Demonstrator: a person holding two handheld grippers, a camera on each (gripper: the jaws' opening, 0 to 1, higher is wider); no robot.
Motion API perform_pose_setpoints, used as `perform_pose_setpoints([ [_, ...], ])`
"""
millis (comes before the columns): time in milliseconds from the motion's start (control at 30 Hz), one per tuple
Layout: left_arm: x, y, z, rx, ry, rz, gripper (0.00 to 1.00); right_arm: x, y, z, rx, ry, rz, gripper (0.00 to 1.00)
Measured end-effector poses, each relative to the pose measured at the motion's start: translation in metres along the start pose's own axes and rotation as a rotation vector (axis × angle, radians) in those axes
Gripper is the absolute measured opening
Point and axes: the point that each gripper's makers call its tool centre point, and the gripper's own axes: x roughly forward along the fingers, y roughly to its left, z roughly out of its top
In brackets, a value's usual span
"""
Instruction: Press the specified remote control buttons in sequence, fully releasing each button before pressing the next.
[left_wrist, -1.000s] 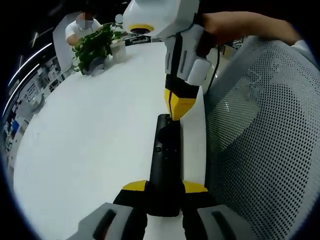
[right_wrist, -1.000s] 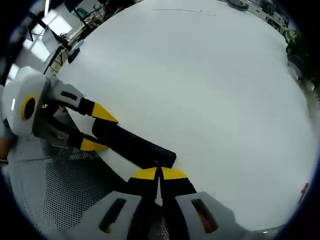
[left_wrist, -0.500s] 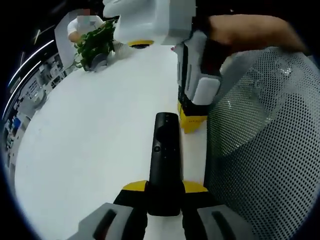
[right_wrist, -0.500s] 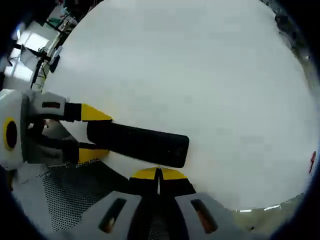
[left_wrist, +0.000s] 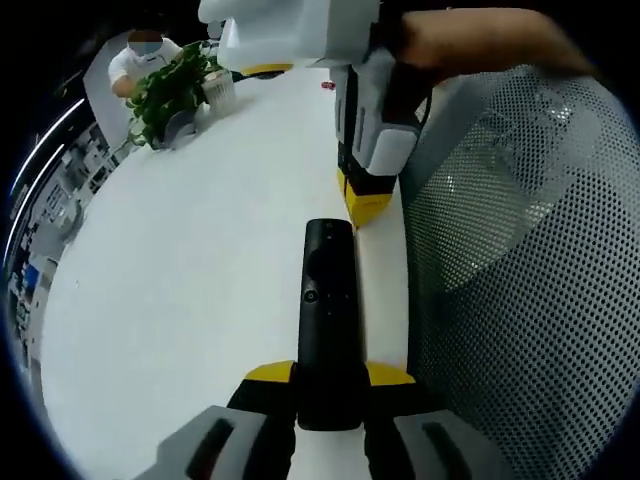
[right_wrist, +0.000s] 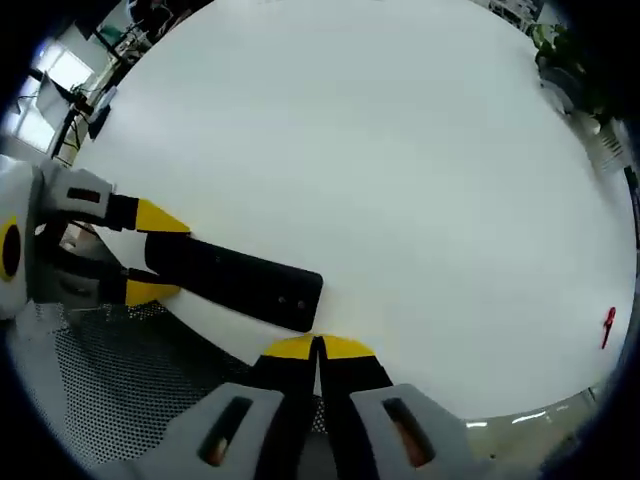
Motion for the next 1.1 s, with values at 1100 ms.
perform_pose_setpoints([
  [1100, -0.002, -0.003, -0.005, -0.046, -0.039, -0.024, 0.24, -0.002, 0.034, 0.033, -0.176, -0.141, 0.105, 0.0],
])
